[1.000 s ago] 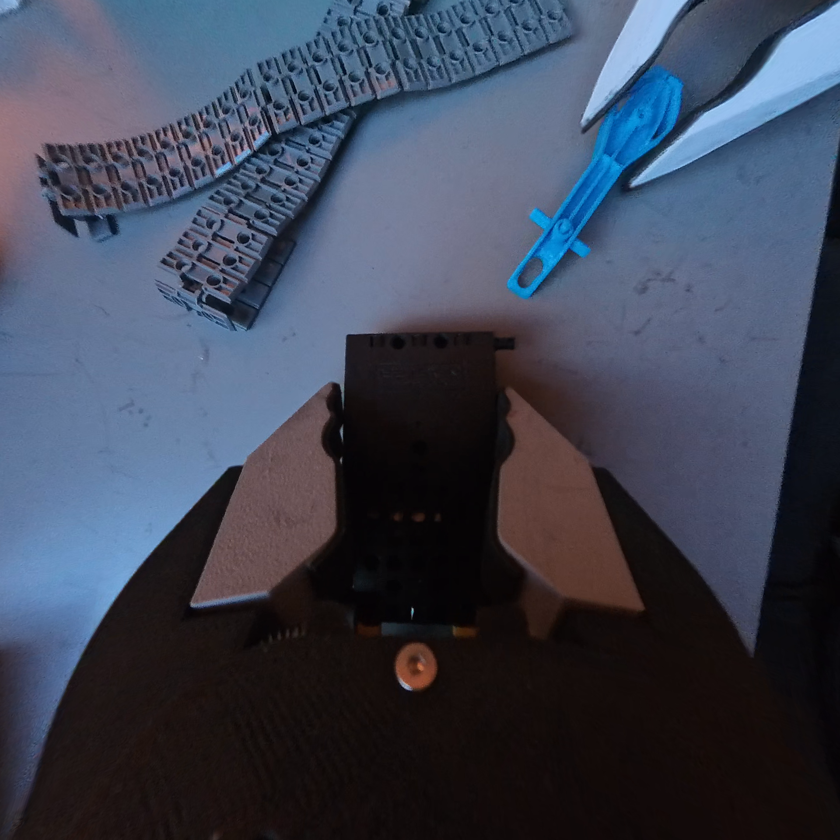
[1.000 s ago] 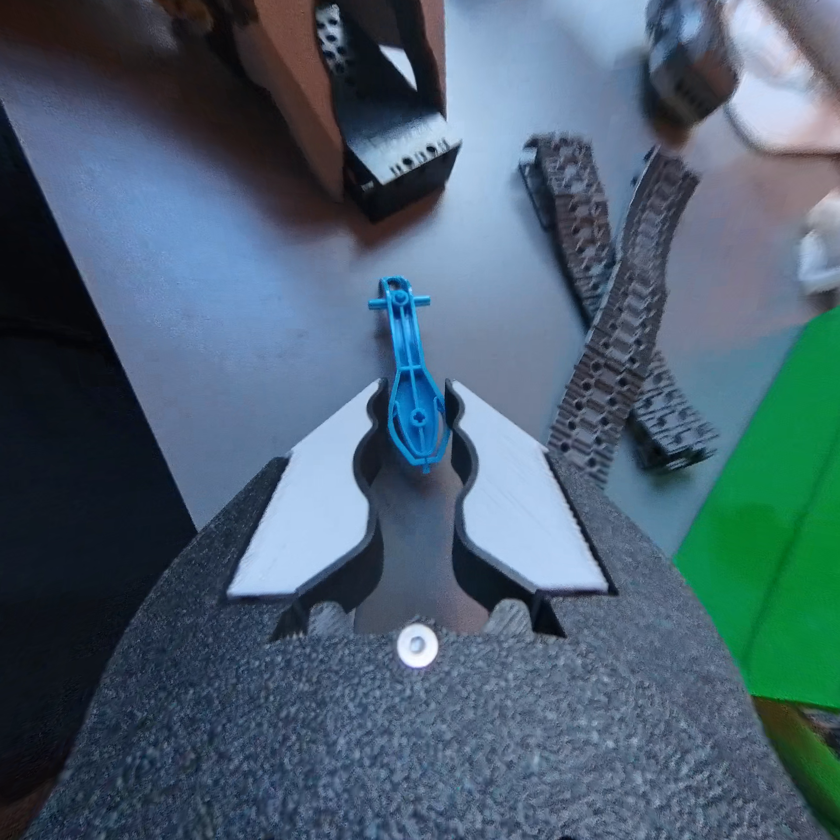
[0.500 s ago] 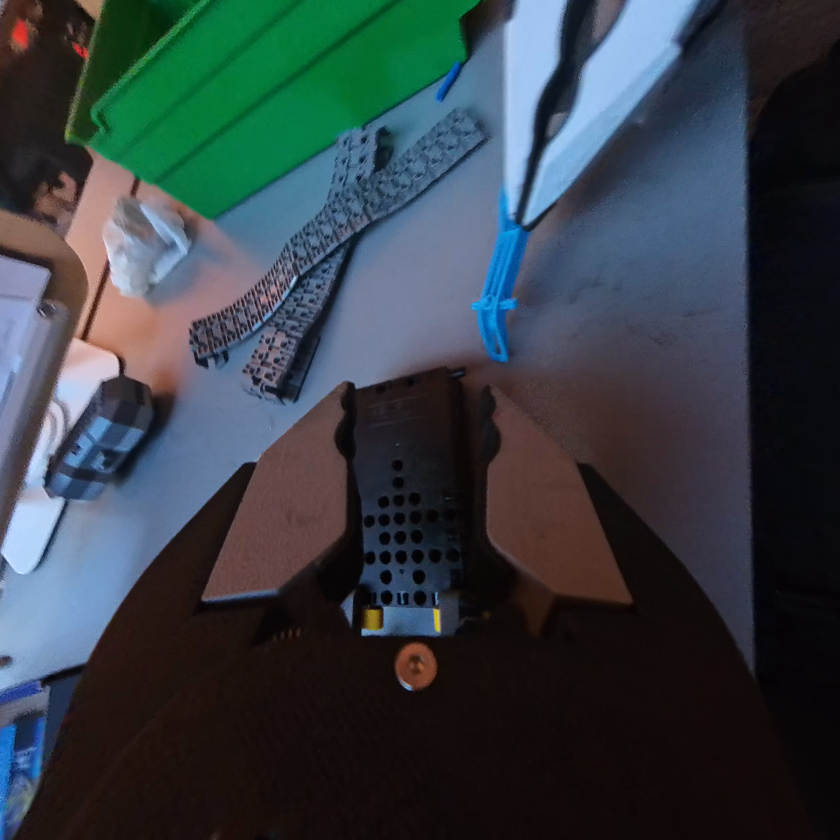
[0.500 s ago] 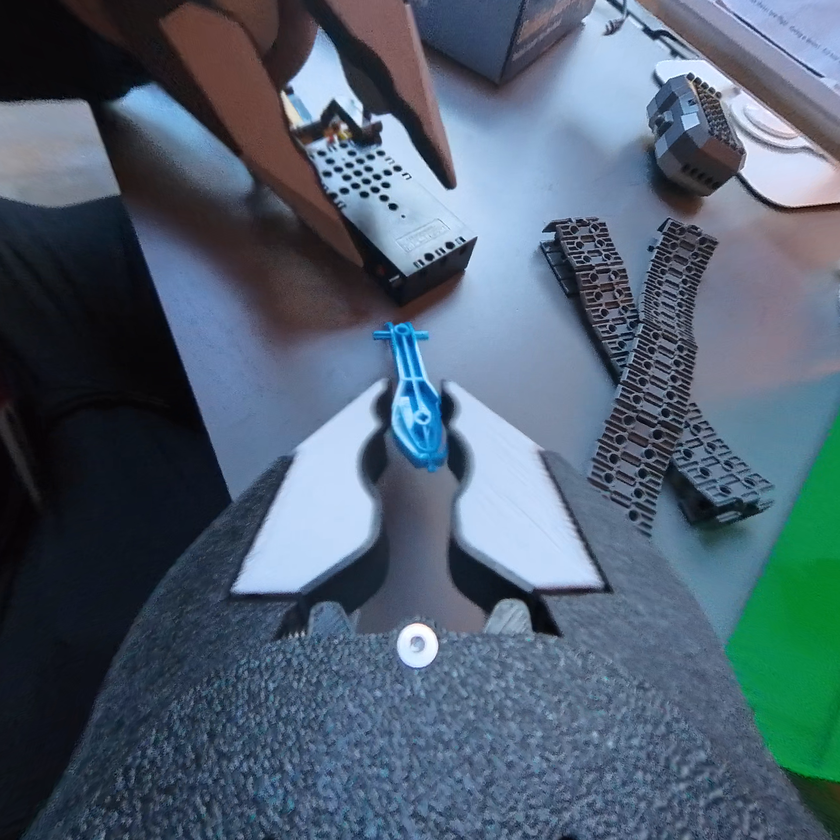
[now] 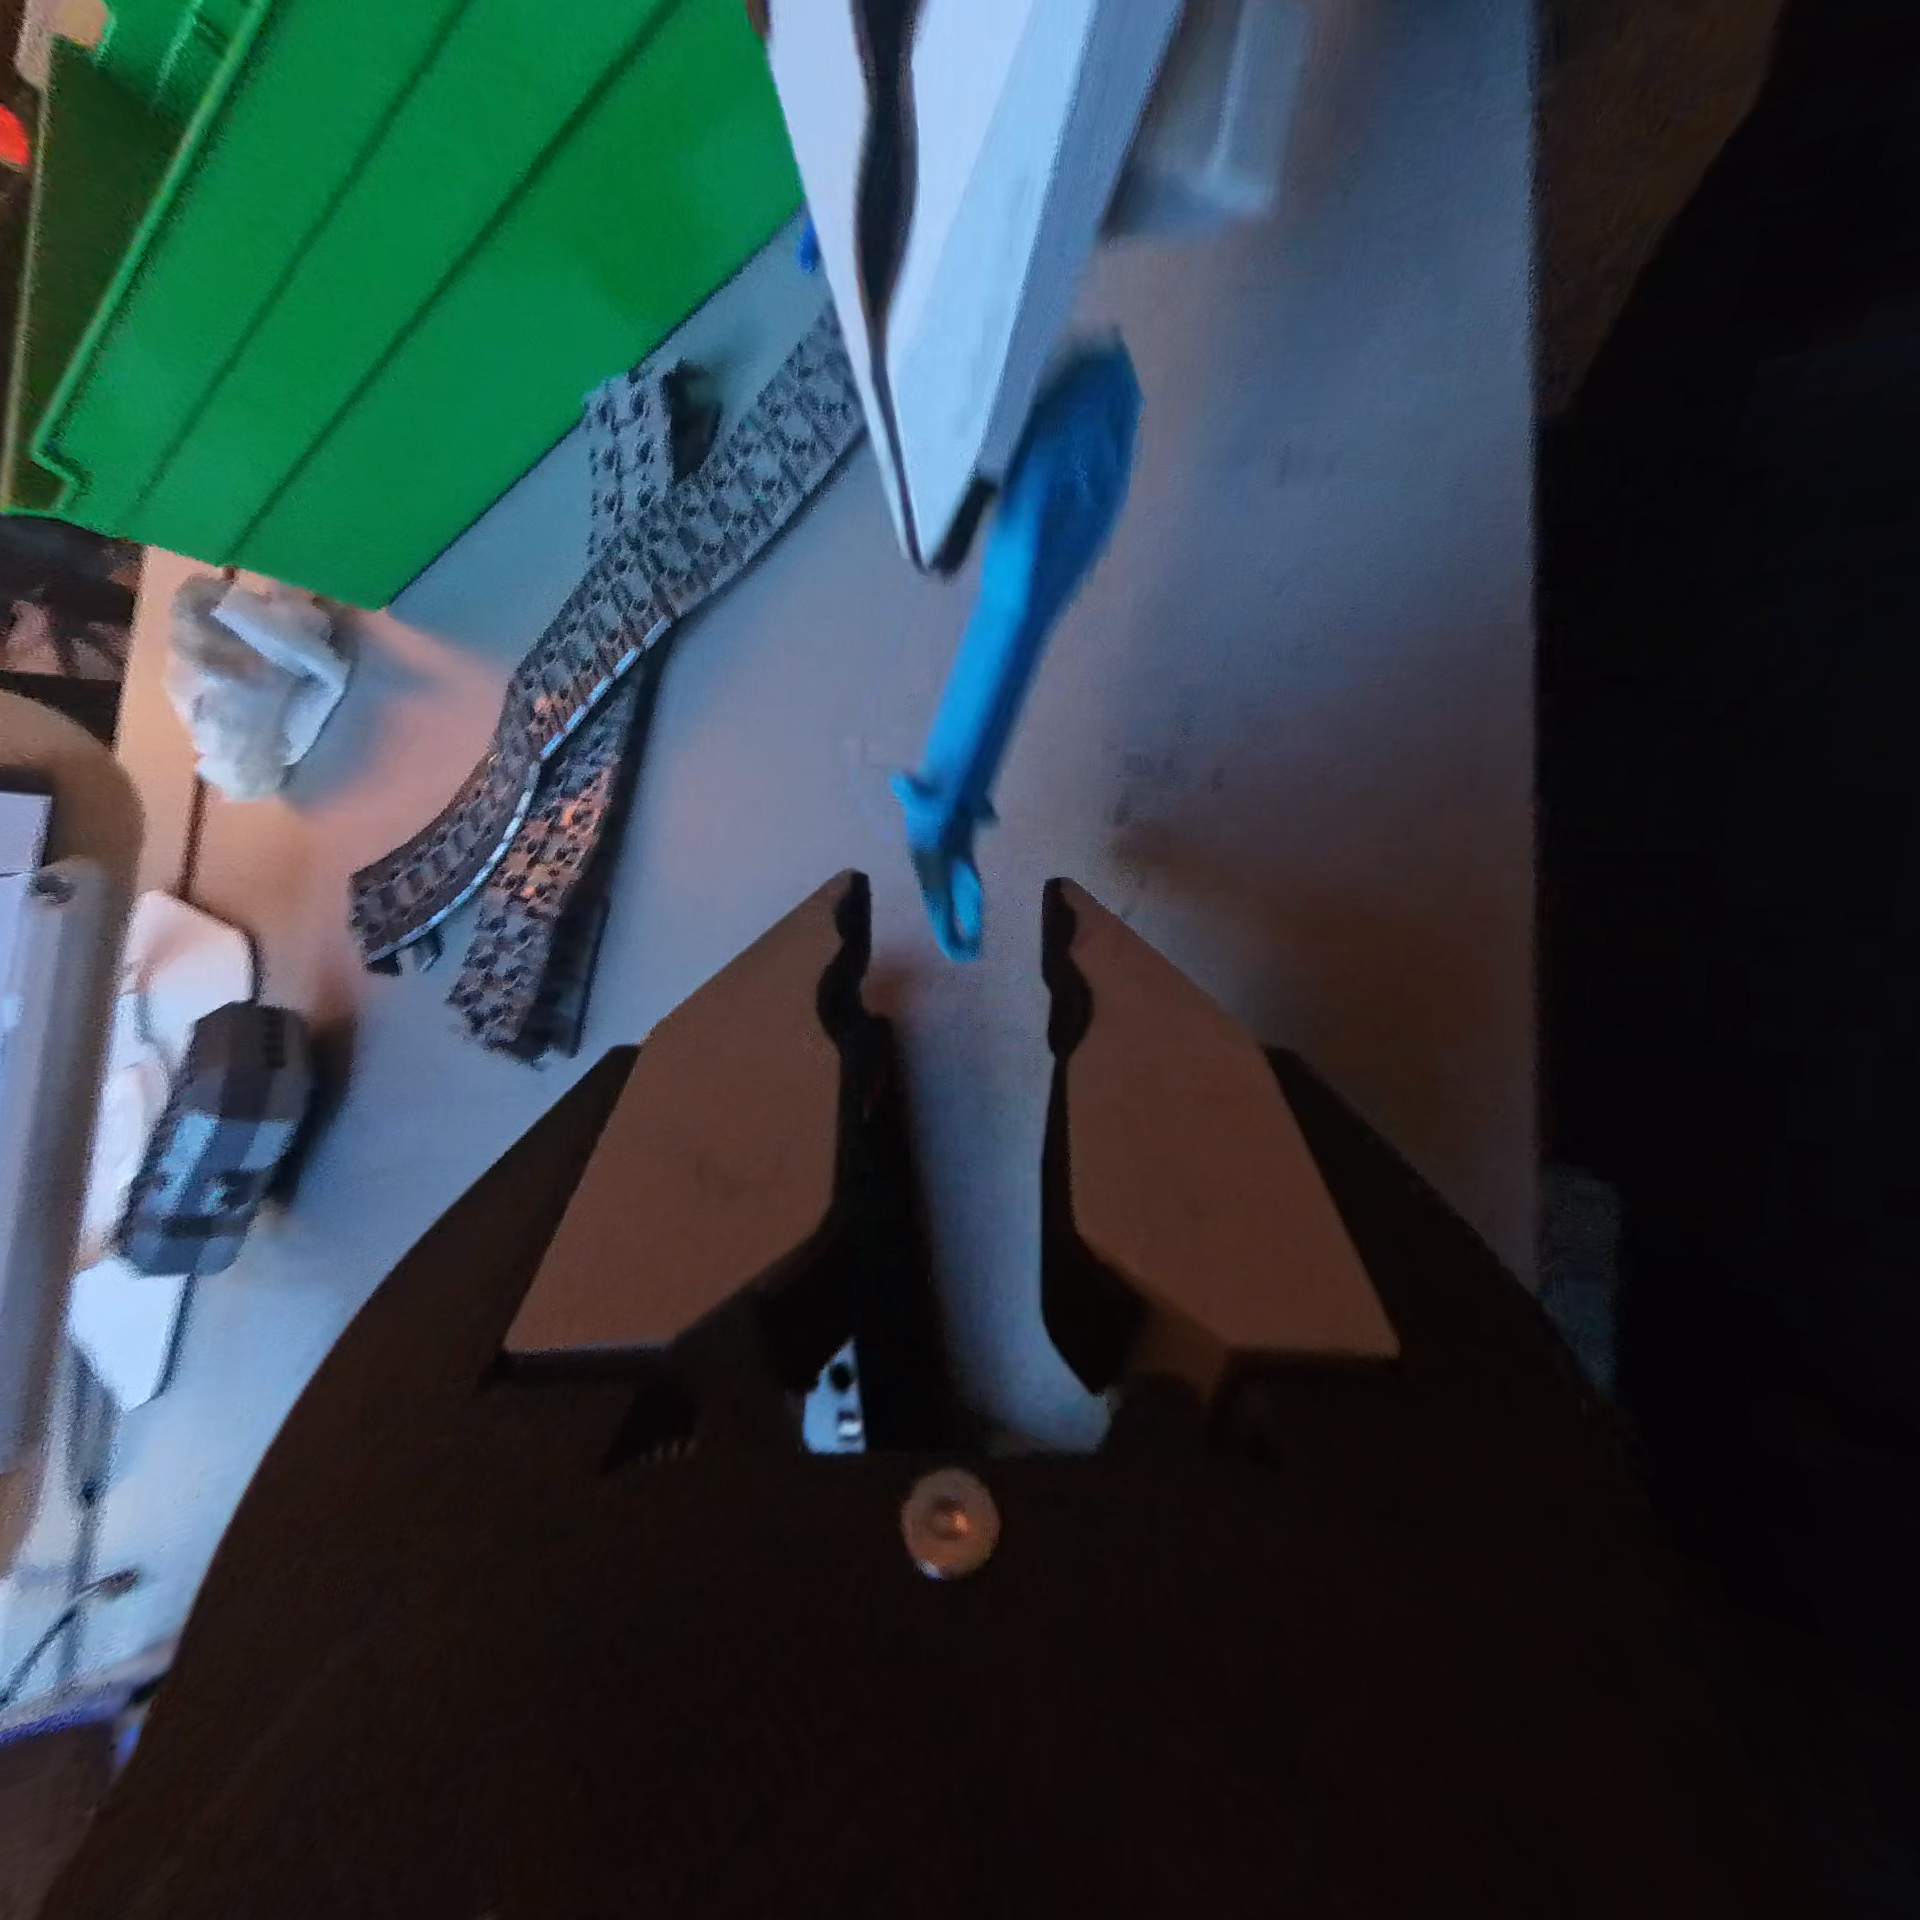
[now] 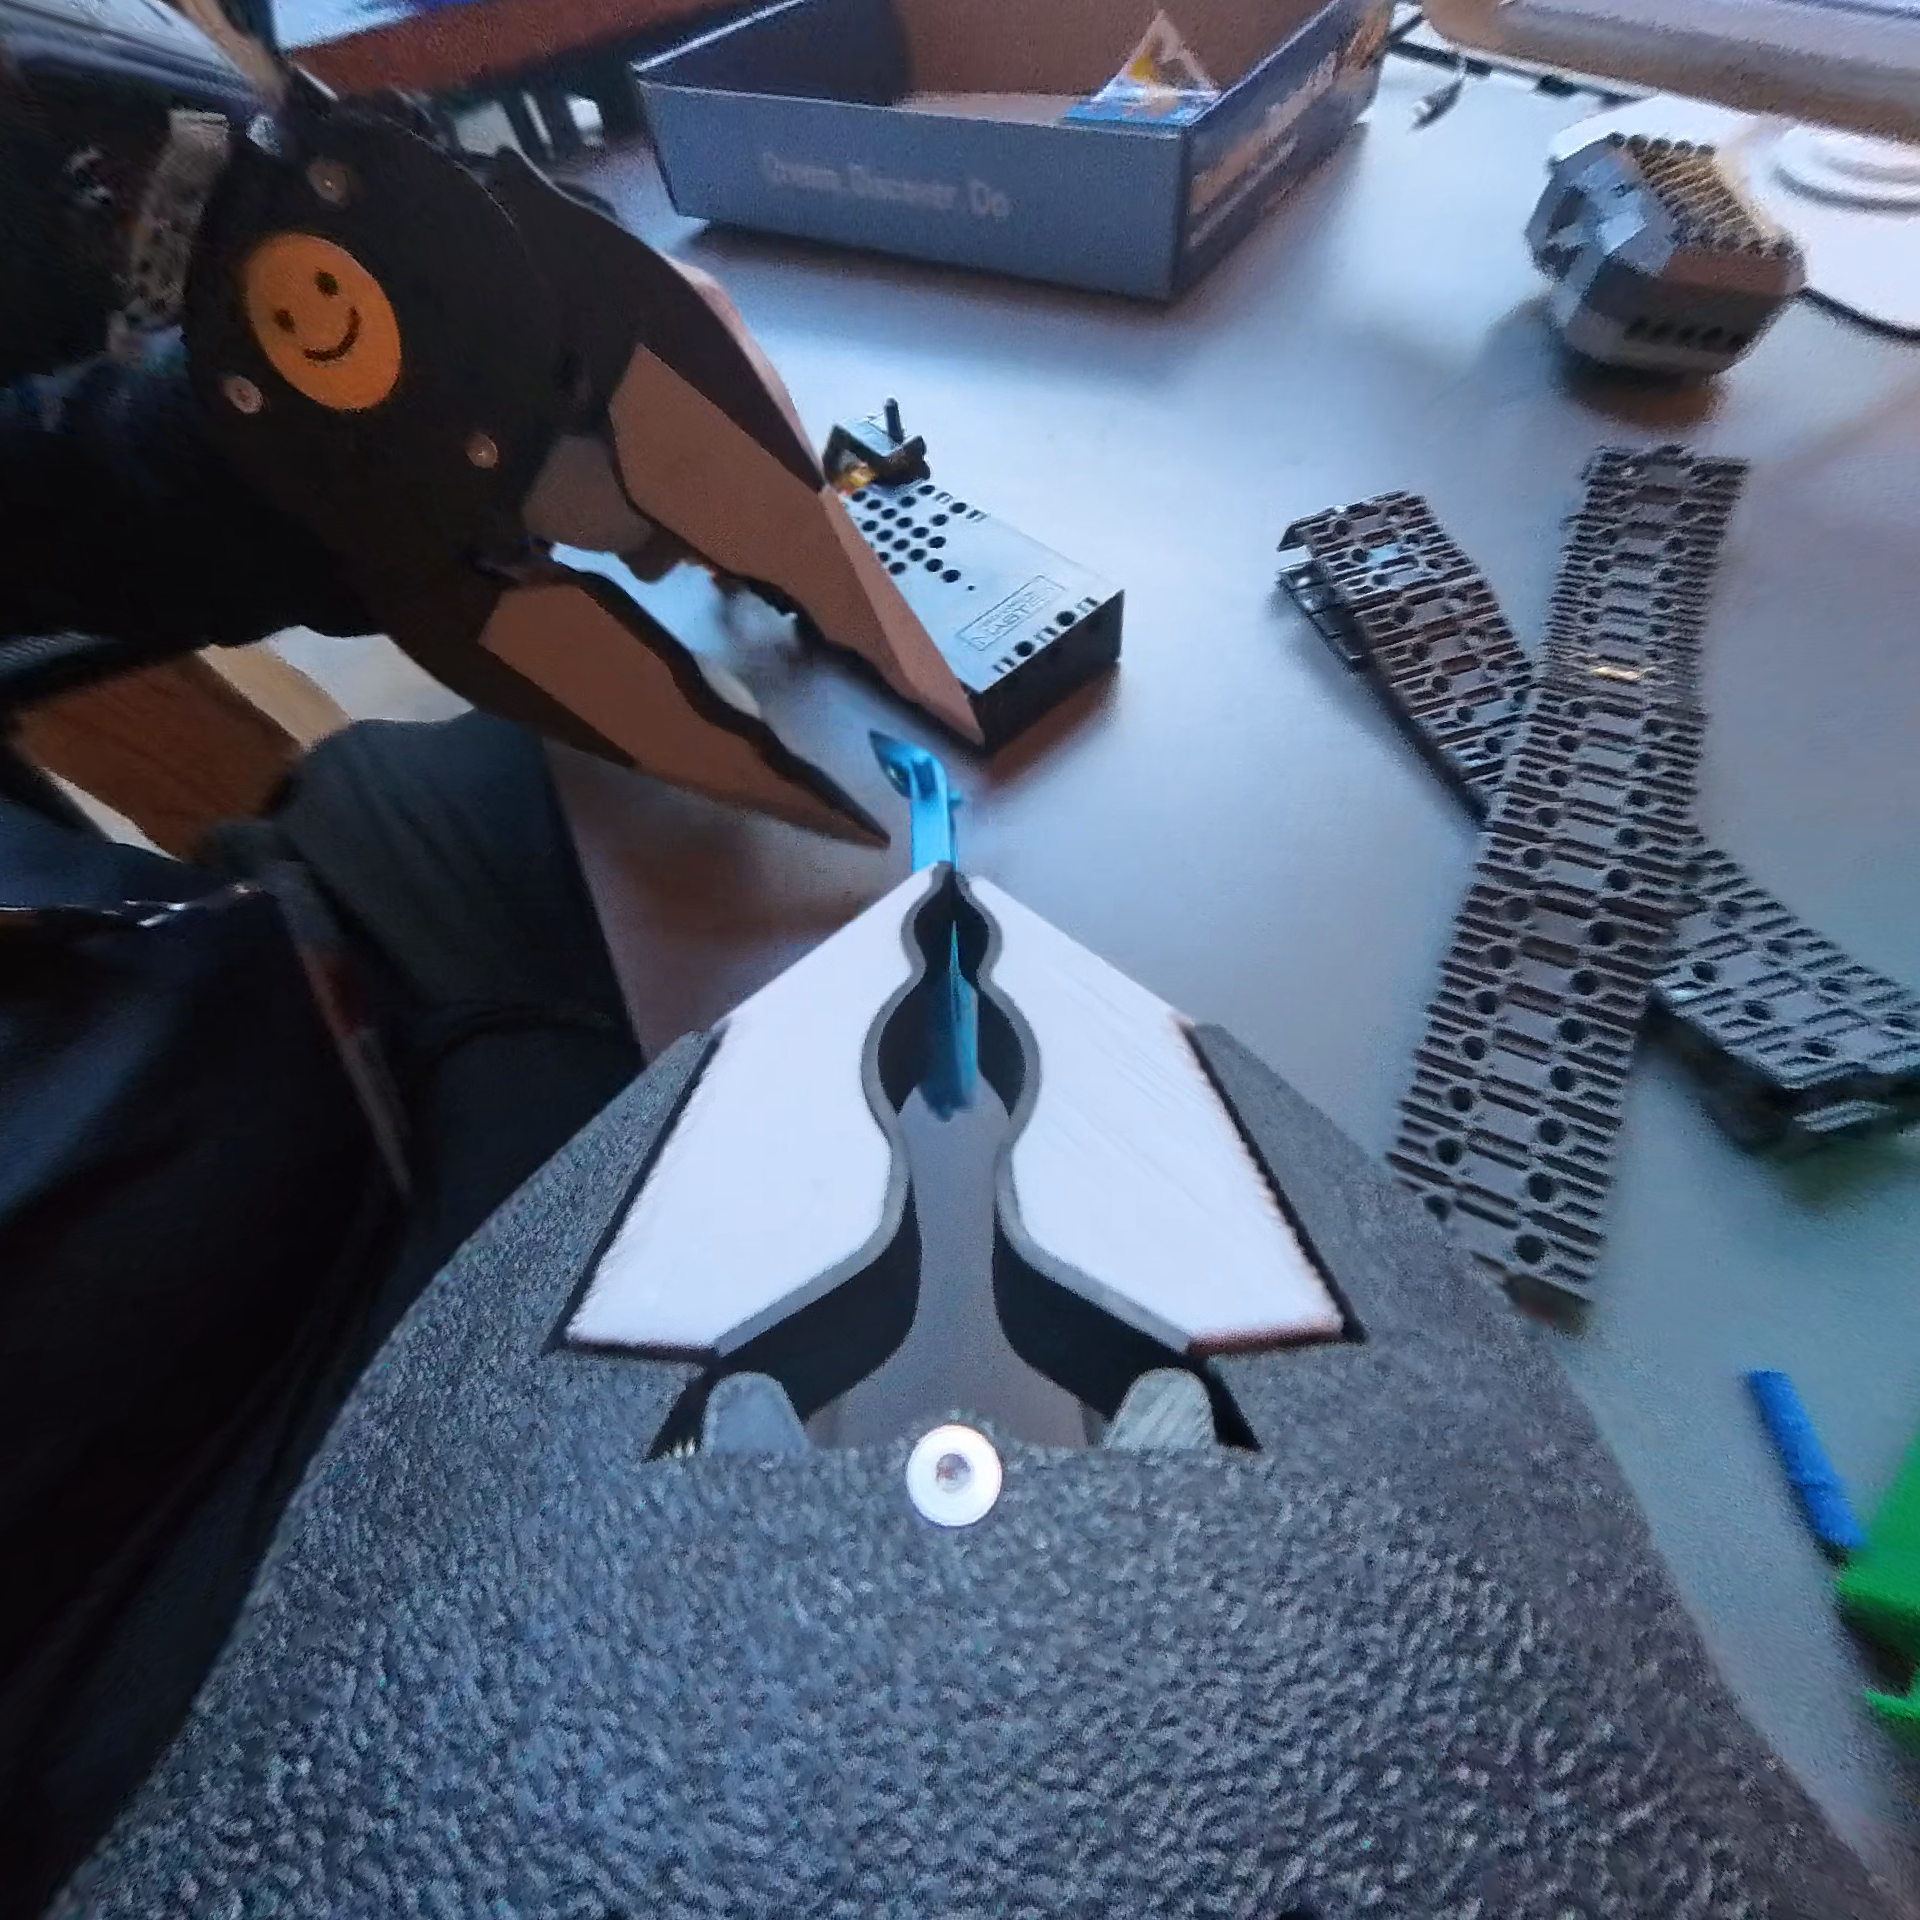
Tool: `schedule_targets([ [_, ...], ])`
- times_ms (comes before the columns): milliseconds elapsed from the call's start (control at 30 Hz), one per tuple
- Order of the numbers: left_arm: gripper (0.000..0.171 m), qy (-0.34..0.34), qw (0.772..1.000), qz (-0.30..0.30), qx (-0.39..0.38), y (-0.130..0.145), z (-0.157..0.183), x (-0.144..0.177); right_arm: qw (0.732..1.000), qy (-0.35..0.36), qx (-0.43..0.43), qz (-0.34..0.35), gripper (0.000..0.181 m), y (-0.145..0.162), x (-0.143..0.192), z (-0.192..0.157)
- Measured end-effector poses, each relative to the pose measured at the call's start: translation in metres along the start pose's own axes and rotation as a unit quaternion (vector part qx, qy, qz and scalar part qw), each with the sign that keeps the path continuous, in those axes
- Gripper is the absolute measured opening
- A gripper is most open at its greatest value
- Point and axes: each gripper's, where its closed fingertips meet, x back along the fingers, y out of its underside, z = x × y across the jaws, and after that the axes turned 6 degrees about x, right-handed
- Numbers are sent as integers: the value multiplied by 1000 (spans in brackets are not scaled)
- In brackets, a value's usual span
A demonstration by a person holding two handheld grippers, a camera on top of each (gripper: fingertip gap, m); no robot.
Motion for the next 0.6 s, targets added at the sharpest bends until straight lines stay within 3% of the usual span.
schedule_targets([
  [67,27,20,1000,7,17,-5,7,-4,1000,-16,0,-5,0,0,-5,-6],
  [100,9,30,999,6,19,-4,10,-5,1000,-12,2,-8,0,-1,-8,-6],
  [133,5,30,999,6,26,-3,11,-8,1000,-7,0,-9,0,-1,-10,-5],
  [333,5,33,998,-16,55,7,12,-10,999,34,-10,-23,0,5,-2,10],
  [433,5,45,994,-20,98,10,11,-6,999,29,-5,-30,14,6,13,6],
  [533,5,94,968,43,230,2,10,7,1000,19,8,19,22,-7,33,-4],
  [600,5,151,919,121,342,-13,11,23,996,-9,-7,90,24,-23,46,-17],
])
